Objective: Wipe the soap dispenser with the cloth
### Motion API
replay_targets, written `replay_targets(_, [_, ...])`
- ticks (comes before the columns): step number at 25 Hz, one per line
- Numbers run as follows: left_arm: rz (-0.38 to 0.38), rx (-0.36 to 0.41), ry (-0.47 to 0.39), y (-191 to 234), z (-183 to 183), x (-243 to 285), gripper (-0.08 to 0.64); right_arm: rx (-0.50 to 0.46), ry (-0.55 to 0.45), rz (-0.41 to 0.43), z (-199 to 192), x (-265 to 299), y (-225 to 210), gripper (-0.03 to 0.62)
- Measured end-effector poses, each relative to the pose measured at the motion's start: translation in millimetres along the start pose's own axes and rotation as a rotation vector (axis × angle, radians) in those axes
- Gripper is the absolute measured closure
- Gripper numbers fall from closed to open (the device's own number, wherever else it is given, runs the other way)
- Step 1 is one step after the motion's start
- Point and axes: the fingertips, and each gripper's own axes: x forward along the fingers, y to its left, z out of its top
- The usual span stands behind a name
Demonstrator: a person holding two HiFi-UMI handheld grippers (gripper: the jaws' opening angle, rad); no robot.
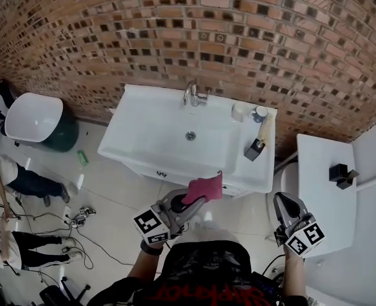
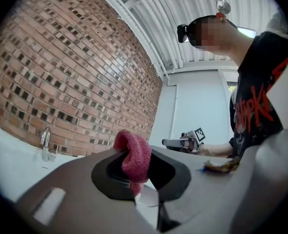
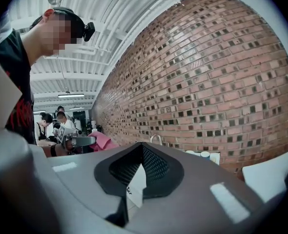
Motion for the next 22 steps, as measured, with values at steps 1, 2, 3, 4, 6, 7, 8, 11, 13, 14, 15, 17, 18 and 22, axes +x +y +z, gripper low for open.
replay_targets(1, [-0.001,0.002,-0.003,7.6,3.4,-1.0,0.514,-0.006,0.004,-0.003,2.3,5.7,-0.5,0.591])
replay_targets(2, [-0.001,0.000,-0.006,14.3,5.9,-1.6,0.514,-0.010,0.010,-0.007,3.6,10.3,-1.7,0.591])
replay_targets(3, [0.000,-0.005,-0.010,20.2,7.6,-1.9,0.514,-0.012,0.017,-0.012,4.5,13.9,-3.4,0.591])
replay_targets(4, [0.001,-0.013,-0.014,25.5,8.5,-2.2,0.514,-0.014,0.024,-0.018,5.1,17.0,-5.2,0.591])
replay_targets(6, [0.000,-0.032,-0.016,36.0,9.0,-1.2,0.514,-0.012,0.031,-0.032,7.0,21.7,-10.2,0.591])
replay_targets(7, [-0.001,-0.041,-0.015,41.0,8.7,0.8,0.514,-0.009,0.032,-0.040,8.6,23.2,-13.5,0.591])
replay_targets(8, [-0.004,-0.049,-0.013,45.6,8.3,4.1,0.514,-0.007,0.032,-0.047,10.5,23.9,-17.1,0.591])
replay_targets(11, [-0.015,-0.055,-0.004,57.2,7.9,20.9,0.514,-0.012,0.031,-0.054,13.7,25.0,-31.6,0.591])
replay_targets(13, [-0.023,-0.048,0.004,61.2,8.5,36.3,0.514,-0.010,0.032,-0.062,11.4,24.1,-46.9,0.591])
replay_targets(14, [-0.026,-0.047,0.006,62.1,9.2,44.0,0.514,-0.002,0.029,-0.069,10.0,22.9,-55.4,0.591])
replay_targets(15, [-0.028,-0.046,0.006,62.8,10.2,51.6,0.514,0.007,0.022,-0.074,9.8,21.9,-63.6,0.591])
replay_targets(17, [-0.031,-0.039,0.007,65.8,12.5,66.6,0.514,0.016,0.001,-0.076,13.1,21.6,-77.2,0.591])
replay_targets(18, [-0.030,-0.036,0.008,67.4,13.3,73.6,0.514,0.017,-0.011,-0.075,15.7,21.6,-82.8,0.591])
replay_targets(22, [-0.034,-0.034,0.014,68.8,12.0,99.3,0.514,0.013,-0.036,-0.068,21.9,20.2,-103.8,0.591])
